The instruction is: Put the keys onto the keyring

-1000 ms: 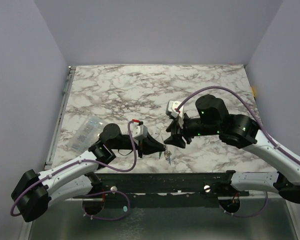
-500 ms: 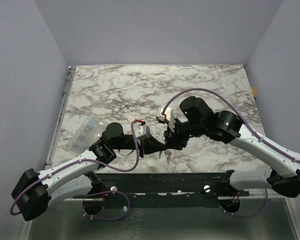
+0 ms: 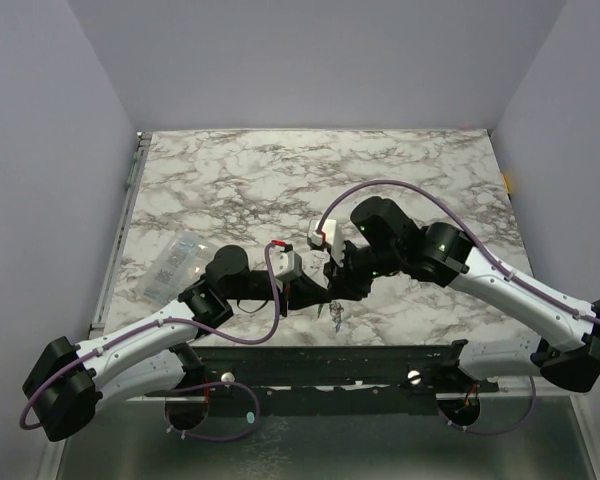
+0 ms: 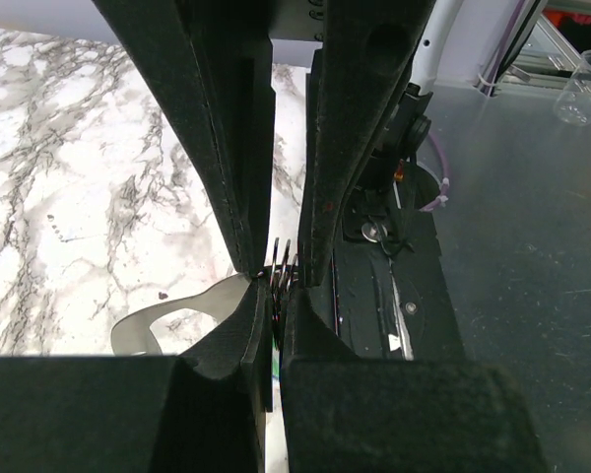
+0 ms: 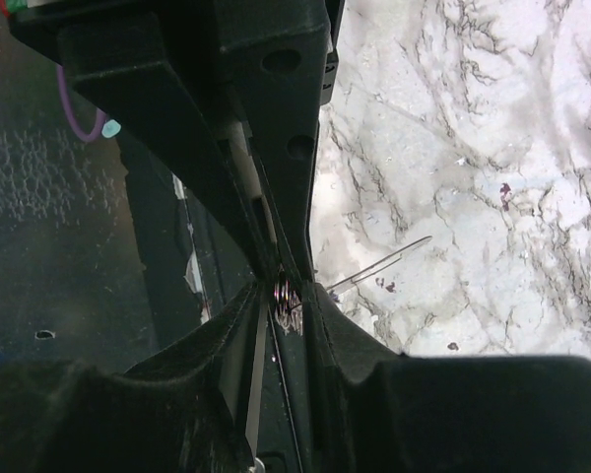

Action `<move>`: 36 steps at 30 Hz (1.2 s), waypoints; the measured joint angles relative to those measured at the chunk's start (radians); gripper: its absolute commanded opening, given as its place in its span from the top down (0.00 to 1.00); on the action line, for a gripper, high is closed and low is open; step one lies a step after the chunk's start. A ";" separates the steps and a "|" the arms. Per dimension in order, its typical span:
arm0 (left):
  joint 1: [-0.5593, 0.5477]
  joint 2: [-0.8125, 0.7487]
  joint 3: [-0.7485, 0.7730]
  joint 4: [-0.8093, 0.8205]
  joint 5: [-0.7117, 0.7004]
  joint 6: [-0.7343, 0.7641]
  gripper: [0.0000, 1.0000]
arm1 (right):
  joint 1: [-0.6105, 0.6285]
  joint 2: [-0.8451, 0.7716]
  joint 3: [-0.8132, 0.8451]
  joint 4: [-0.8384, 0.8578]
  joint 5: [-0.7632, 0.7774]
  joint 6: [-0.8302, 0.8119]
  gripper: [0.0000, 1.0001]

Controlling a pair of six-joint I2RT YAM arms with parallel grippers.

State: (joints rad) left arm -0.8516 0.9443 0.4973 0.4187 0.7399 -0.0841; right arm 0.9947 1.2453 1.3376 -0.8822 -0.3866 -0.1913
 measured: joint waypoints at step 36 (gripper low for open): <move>0.008 -0.140 0.000 -0.026 -0.008 0.139 0.51 | 0.001 -0.272 -0.179 0.217 0.006 0.000 0.99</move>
State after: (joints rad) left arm -0.8433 0.8043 0.4973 0.3931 0.7319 0.0547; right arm 0.9955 0.9737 1.1584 -0.6651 -0.3809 -0.1909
